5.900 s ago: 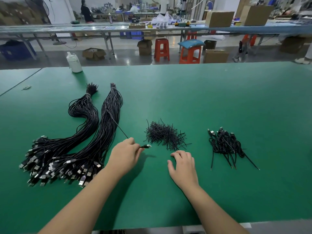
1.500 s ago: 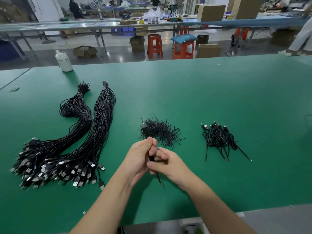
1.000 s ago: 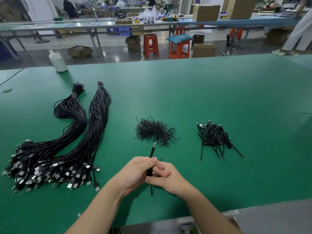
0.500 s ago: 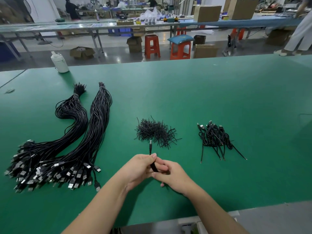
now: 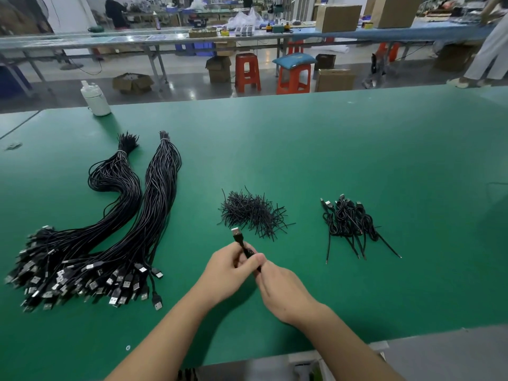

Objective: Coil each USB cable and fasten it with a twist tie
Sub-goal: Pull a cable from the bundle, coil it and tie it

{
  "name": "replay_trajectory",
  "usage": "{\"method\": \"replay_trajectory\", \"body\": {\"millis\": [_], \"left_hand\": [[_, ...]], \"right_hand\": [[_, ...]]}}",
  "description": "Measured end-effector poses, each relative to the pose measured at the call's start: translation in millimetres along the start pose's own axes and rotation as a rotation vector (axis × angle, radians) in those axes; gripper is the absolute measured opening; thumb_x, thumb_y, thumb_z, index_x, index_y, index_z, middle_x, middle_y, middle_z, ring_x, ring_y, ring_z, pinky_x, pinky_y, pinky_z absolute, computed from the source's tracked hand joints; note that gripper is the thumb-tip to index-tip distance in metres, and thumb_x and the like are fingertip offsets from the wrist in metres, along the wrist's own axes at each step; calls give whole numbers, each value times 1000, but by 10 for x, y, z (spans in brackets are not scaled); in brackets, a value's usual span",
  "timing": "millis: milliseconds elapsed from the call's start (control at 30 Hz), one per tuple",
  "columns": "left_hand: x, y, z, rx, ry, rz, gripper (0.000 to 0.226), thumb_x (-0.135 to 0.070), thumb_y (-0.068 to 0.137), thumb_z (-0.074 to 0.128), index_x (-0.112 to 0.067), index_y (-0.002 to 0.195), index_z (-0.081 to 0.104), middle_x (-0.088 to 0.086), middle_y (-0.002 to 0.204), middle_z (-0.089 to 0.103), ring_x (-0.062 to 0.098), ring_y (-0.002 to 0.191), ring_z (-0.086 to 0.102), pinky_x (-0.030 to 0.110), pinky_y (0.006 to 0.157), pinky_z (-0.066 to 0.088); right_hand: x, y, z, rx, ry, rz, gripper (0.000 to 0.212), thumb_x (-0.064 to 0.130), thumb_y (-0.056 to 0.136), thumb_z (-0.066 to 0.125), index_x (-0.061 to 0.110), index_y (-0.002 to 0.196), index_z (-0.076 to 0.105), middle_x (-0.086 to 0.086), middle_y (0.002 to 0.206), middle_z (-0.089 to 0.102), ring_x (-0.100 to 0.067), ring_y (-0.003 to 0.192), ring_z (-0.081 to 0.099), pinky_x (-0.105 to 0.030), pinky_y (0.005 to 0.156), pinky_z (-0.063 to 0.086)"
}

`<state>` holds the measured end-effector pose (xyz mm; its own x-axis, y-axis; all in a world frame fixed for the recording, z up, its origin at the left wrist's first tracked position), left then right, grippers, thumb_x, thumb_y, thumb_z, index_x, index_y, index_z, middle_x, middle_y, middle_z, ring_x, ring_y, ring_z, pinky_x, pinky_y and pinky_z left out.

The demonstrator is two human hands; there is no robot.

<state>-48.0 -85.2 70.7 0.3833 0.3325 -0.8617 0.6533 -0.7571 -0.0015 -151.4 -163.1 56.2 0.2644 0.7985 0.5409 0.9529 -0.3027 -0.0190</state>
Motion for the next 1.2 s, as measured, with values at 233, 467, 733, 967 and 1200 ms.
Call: {"method": "replay_trajectory", "body": {"millis": [233,467,733,967,1200], "left_hand": [[-37,103,-22,-17,189,-3,20,-30,90,64,-18,74,63,-15,50,46,2,48,41,17,50,35],[-30,256,2,171,168,-69,20,-27,93,65,-20,73,63,-12,55,51,4,50,41,24,54,35],[109,444,182,287,-150,-190,22,-10,98,59,-13,119,63,-2,69,59,14,53,48,25,56,45],[-23,811,380,32,512,65,27,-27,99,50,-24,123,62,-4,102,48,19,90,57,32,86,49],[-122,1149,673,68,757,150,34,-32,98,50,-27,132,55,3,111,46,24,96,58,36,76,49]], "right_hand": [[-17,85,127,47,278,103,39,21,104,36,23,143,35,1,127,58,-21,104,60,-36,87,49],[-50,139,263,93,612,138,43,28,109,28,25,151,33,26,101,49,16,82,48,-6,76,38],[-539,166,44,-290,219,302,26,35,106,29,23,85,38,4,77,50,-24,71,51,-42,67,43],[-834,173,-68,-418,348,408,30,31,107,30,18,81,38,4,75,44,-22,73,45,-44,74,40],[-873,169,-84,-431,436,446,50,41,106,25,-1,110,52,-15,108,63,-36,105,56,-49,93,42]]}}
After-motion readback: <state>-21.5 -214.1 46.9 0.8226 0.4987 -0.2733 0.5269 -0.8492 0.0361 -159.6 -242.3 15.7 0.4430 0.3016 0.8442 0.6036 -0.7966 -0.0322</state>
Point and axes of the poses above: each hand's wrist, its own y-axis towards the middle knuckle, its own z-axis out of the palm, x = y × z, the point moved 6 cm from there along y, towards the middle knuckle
